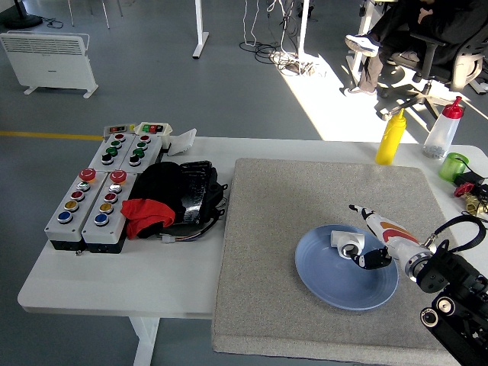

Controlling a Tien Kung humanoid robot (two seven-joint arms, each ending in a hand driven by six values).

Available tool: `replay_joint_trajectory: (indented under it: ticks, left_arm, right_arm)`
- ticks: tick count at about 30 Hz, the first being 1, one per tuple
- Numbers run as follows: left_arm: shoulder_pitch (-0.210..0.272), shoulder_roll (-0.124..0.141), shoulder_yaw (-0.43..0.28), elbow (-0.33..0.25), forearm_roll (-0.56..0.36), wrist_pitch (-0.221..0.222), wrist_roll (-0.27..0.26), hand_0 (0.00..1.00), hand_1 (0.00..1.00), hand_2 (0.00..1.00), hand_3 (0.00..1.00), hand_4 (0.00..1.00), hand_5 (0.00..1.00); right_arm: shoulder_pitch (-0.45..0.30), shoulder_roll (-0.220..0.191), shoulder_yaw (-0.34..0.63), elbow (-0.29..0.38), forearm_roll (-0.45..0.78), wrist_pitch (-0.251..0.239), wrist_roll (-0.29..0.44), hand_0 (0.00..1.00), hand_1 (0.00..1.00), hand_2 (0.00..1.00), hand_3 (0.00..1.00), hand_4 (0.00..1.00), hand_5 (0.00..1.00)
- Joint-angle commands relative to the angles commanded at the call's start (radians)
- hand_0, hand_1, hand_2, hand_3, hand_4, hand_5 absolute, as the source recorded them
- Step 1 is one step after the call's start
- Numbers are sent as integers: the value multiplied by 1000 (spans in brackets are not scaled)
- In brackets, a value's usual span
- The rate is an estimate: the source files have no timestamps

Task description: Pick pipe place plate twice

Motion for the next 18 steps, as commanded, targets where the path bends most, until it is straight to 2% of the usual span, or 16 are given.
replay_joint_trajectory:
  ticks: [3, 4, 6, 9, 10, 12, 16, 18]
  left_arm:
    - [-2, 0, -1, 1, -1, 1, -2, 678, 671, 702, 638, 342, 998]
    - [-3, 0, 0, 1, -3, 1, -3, 679, 671, 701, 637, 343, 998]
    - [-4, 0, 0, 2, -5, 2, -5, 679, 671, 701, 637, 343, 998]
    - [-4, 0, -1, 2, -5, 3, -5, 679, 671, 701, 637, 343, 998]
    - [-4, 0, -1, 2, -4, 3, -5, 679, 670, 700, 637, 344, 998]
    - [-4, 0, -2, 1, -3, 3, -4, 679, 670, 700, 637, 344, 998]
    - [-3, 0, -3, 1, 0, 2, -2, 679, 669, 701, 637, 343, 998]
    - [-3, 0, -4, 0, 2, 2, -1, 679, 669, 701, 637, 343, 998]
  right_arm:
    - [-19, -19, 57, 34, 0, -8, 9, 998, 950, 998, 998, 844, 281]
    - [-24, -27, 91, 42, -1, -10, 11, 998, 927, 998, 945, 824, 290]
    - [-30, -45, 140, 41, -6, -8, 12, 998, 927, 998, 945, 824, 290]
    - [-37, -82, 200, 9, -13, 8, 4, 998, 927, 998, 945, 824, 290]
    - [-39, -90, 212, 0, -16, 14, 1, 989, 896, 958, 903, 801, 281]
    - [-46, -112, 240, -34, -15, 32, -10, 989, 896, 958, 903, 801, 281]
    - [-52, -130, 255, -71, 1, 53, -23, 989, 896, 958, 903, 801, 281]
    - [-55, -137, 252, -85, 17, 65, -30, 957, 861, 940, 882, 780, 264]
